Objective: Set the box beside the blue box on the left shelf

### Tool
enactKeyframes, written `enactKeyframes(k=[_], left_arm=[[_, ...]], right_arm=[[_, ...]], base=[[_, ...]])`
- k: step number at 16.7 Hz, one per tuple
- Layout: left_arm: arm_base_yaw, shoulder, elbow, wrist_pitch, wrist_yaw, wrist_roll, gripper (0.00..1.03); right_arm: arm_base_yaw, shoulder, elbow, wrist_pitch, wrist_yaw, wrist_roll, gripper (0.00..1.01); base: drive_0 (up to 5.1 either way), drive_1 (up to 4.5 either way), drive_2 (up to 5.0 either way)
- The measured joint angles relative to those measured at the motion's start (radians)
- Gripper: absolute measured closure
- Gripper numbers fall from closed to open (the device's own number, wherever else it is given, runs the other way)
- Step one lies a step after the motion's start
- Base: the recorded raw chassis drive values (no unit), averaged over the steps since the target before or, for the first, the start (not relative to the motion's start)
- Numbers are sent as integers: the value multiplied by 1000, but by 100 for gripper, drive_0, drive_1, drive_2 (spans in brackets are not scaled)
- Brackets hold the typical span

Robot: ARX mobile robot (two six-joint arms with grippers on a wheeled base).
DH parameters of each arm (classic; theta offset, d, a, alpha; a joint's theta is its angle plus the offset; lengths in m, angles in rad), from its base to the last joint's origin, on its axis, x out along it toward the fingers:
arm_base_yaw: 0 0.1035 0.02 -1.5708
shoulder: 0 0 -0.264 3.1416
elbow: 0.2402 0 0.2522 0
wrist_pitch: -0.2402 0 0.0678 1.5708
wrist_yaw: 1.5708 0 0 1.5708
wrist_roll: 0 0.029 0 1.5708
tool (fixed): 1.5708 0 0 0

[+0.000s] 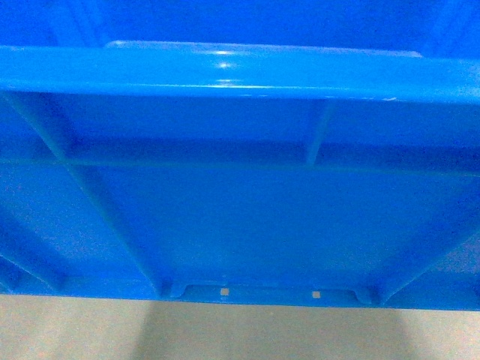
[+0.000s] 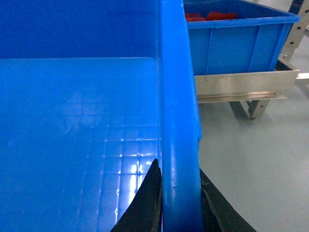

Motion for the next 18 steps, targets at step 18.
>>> enactKeyframes(k=[18], left_arm=[[-3,1,0,0,0,0,94]], right_arm=[[-1,0,0,0,2,0,91]], base=[[-148,469,-281]])
